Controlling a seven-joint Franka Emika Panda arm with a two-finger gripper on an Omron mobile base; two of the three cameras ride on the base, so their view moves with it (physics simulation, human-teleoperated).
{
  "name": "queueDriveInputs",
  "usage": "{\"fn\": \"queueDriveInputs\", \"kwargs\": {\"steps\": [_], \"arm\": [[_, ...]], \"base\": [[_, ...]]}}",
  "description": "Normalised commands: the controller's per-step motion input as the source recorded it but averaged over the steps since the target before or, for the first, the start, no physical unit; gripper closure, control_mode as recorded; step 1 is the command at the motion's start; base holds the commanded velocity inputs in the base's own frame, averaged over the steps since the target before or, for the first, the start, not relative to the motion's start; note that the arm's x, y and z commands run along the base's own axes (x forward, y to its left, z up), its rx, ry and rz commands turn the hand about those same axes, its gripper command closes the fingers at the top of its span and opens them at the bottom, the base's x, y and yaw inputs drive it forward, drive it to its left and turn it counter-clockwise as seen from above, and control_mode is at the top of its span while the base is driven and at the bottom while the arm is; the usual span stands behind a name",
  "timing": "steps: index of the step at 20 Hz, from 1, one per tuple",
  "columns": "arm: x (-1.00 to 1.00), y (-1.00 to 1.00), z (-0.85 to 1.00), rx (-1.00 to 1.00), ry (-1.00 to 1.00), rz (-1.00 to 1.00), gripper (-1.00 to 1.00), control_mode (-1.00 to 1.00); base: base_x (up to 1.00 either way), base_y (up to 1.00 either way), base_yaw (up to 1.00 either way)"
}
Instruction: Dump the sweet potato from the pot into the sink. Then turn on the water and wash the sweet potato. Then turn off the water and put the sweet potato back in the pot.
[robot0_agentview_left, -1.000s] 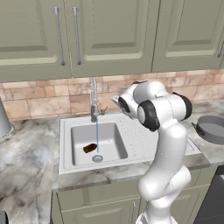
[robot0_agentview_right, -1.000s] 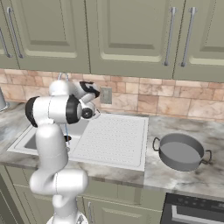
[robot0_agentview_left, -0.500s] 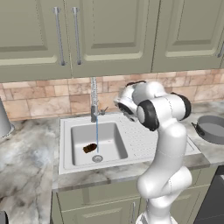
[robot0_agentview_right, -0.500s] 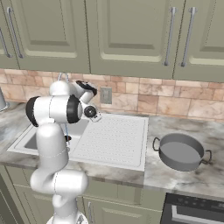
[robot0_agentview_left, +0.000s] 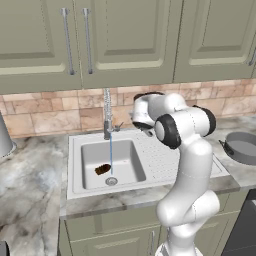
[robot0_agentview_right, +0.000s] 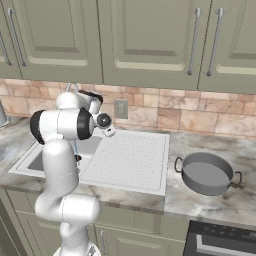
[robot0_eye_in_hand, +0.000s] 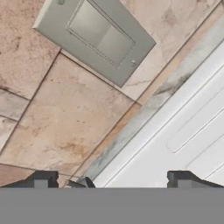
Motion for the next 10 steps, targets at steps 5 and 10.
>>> {"fn": "queueDriveInputs", "kwargs": {"steps": [5,10], "arm": [[0.00,0.00,-0.14,0.00,0.03,0.00,-1.00,-1.00],[0.00,0.00,-0.26,0.00,0.06,0.02,-1.00,-1.00]], "base": [[0.00,0.00,0.00],[0.00,0.00,0.00]]}}
